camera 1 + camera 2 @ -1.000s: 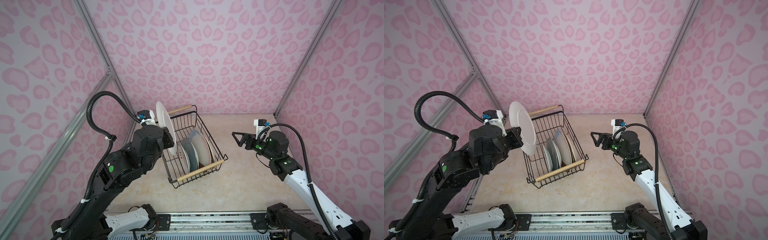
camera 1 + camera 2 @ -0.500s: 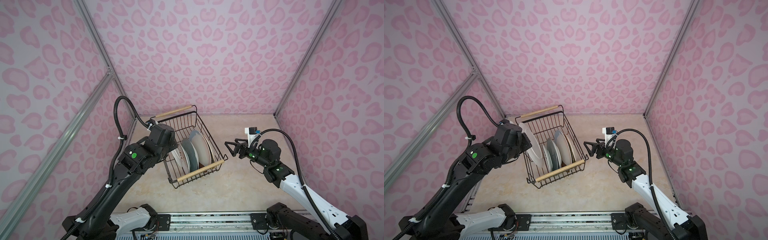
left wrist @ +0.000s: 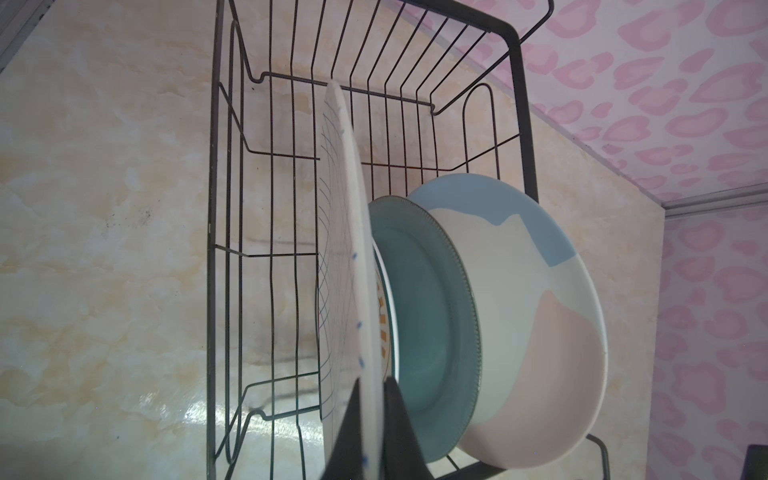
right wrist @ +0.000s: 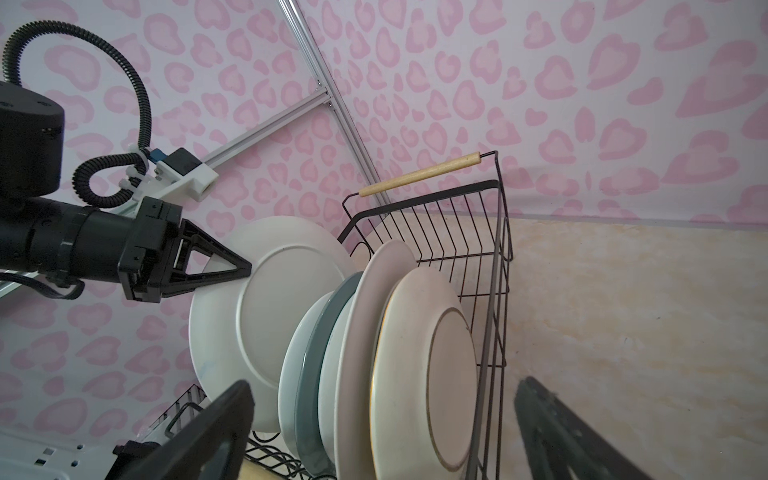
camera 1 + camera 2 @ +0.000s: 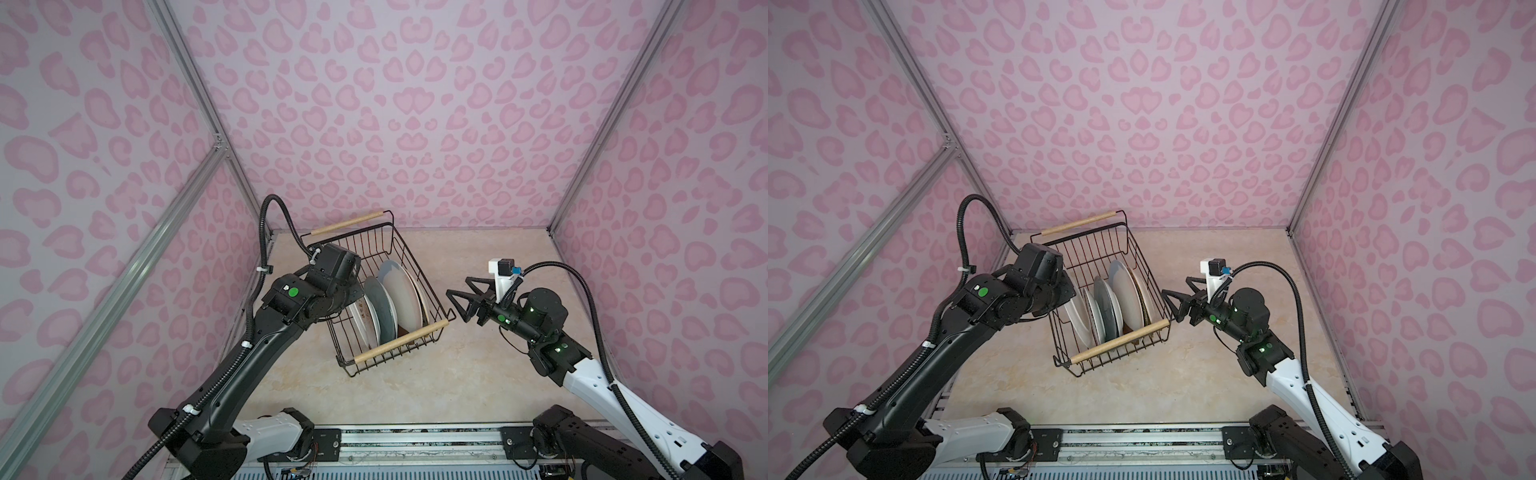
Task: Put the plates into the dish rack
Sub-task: 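Lower the grid plate into the rack slot nearest the robot with the left gripper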
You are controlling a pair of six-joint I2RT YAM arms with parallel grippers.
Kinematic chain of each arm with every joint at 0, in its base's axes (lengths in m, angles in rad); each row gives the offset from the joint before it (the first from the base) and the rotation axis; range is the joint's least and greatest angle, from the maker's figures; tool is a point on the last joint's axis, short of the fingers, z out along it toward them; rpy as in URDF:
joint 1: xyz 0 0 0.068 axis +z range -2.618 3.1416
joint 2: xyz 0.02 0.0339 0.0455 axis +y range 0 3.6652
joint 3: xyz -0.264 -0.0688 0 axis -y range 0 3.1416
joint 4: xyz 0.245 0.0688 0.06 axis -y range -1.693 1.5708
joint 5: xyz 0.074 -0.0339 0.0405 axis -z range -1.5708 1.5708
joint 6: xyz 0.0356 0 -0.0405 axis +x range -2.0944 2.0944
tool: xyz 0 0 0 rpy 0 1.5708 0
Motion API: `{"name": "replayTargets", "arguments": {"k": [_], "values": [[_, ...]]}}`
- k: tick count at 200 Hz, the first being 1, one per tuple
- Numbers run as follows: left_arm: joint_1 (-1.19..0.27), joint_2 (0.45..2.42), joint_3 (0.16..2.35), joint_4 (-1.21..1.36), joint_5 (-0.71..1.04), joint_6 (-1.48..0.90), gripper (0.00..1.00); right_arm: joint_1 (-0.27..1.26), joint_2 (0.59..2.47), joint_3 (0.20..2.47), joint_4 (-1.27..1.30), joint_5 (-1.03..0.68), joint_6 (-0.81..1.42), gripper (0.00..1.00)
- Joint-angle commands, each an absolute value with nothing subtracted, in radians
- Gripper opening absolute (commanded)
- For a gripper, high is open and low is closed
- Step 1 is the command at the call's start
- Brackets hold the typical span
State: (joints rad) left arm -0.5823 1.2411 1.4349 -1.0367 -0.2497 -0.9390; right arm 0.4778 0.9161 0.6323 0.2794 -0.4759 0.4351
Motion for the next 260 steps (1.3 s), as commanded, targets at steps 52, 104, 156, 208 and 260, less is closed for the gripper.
{"name": "replayTargets", "arguments": {"k": [52,104,156,208,260], "values": [[-0.580,1.257,1.366,-1.012,-0.184,-0.929,0.04,0.481,0.917,0.632,0.301,-0.465,0.424,0.97],[-0.580,1.284,1.351,-1.009,-0.161,-0.930,0.04,0.482,0.922,0.637,0.285,-0.451,0.420,0.97],[-0.580,1.288,1.303,-1.002,-0.135,-0.934,0.04,0.481,0.934,0.645,0.269,-0.442,0.416,0.97],[-0.580,1.270,1.273,-1.005,-0.126,-0.945,0.14,0.481,0.937,0.650,0.257,-0.436,0.414,0.97],[-0.581,1.233,1.271,-1.011,-0.131,-0.958,0.18,0.481,0.945,0.652,0.256,-0.436,0.418,0.97]]}}
